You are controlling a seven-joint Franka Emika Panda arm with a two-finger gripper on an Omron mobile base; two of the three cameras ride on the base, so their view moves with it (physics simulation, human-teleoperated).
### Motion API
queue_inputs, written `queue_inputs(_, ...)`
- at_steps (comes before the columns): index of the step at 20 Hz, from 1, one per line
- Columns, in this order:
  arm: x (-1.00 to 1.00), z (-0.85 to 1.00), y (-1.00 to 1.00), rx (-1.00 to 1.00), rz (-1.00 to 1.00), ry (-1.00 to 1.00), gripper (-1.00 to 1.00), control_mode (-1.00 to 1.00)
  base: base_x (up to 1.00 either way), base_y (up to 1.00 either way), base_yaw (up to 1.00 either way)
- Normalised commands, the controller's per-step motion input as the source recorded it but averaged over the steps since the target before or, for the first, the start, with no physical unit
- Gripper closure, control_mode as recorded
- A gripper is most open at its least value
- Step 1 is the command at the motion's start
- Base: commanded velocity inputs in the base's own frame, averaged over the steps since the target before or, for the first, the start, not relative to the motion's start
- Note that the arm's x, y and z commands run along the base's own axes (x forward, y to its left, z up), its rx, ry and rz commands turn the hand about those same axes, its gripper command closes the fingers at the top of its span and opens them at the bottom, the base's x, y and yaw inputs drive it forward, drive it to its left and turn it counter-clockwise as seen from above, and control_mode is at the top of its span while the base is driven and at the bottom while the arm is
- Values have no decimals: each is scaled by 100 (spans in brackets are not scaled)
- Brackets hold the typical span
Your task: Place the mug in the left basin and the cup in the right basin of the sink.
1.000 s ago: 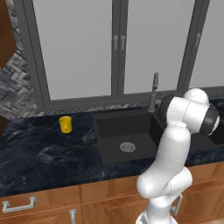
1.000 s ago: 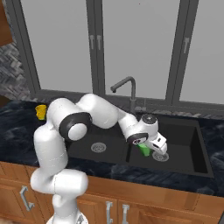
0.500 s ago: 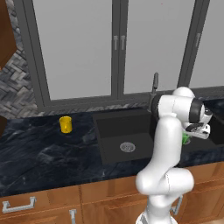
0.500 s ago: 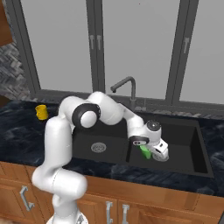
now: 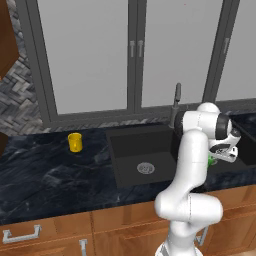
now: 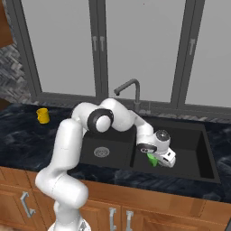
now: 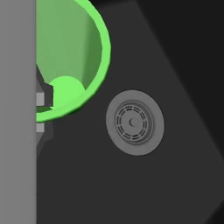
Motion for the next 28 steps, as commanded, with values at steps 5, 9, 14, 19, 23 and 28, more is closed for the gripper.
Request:
queue_inputs(5, 29, -34, -1, 0, 0, 0, 100, -100, 0, 0, 0)
queue_inputs(9, 30, -31, -3, 0, 0, 0, 100, -100, 0, 0, 0)
queue_inputs(14, 29, -31, -5, 0, 0, 0, 100, -100, 0, 0, 0)
queue_inputs(19, 24, -30, -10, 0, 0, 1, 100, -100, 0, 0, 0)
queue_inputs(23, 14, -25, -2, 0, 0, 0, 100, -100, 0, 0, 0)
queue_inputs(28, 6, -15, 4, 0, 0, 0, 100, -100, 0, 0, 0)
